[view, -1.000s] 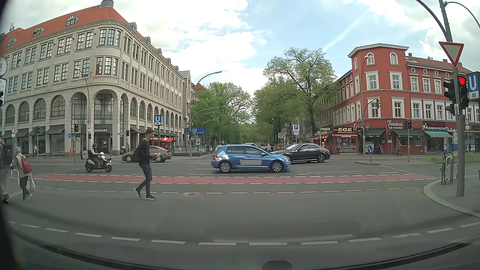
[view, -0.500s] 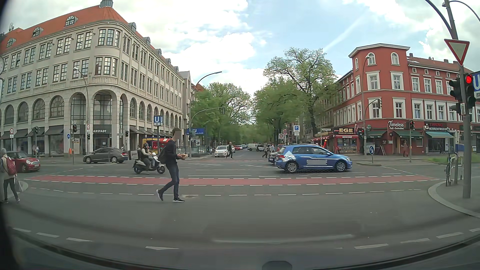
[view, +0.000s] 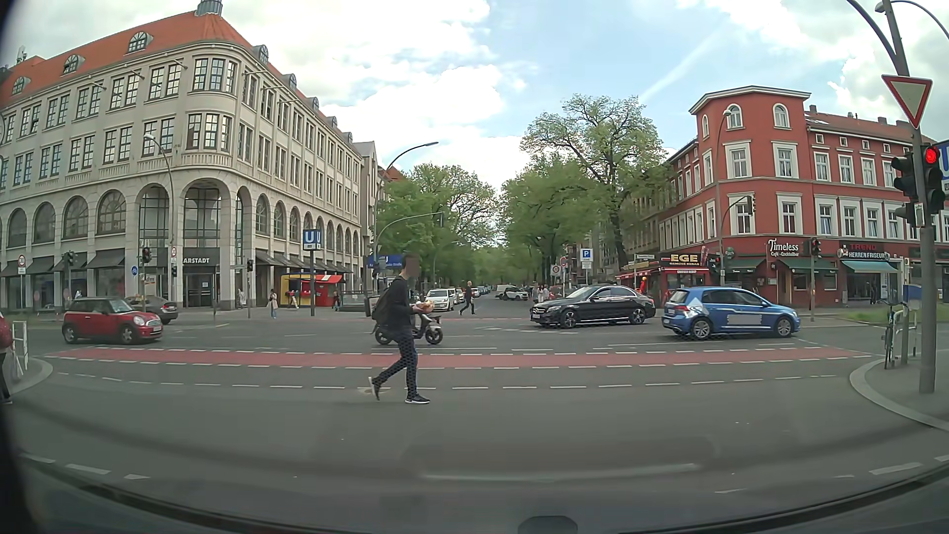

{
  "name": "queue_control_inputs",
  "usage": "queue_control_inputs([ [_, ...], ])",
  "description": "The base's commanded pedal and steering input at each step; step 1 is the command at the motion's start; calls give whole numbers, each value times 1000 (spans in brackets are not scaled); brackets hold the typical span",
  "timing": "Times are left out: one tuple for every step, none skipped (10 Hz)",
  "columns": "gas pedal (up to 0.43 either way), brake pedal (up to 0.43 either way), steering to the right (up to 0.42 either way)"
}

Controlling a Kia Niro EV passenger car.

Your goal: Follow the waypoints while adhering to traffic rules and regulations

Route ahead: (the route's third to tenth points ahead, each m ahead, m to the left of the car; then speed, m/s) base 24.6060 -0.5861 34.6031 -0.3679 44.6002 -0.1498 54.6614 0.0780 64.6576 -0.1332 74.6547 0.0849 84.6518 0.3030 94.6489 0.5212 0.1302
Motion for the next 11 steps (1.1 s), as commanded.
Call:
queue_control_inputs([
  [0, 256, -3],
  [0, 256, -2],
  [0, 256, -3],
  [0, 256, -2],
  [0, 268, -2],
  [0, 287, -2],
  [0, 317, -3],
  [0, 354, -2],
  [0, 390, -2],
  [0, 427, -2],
  [0, 439, -2],
])
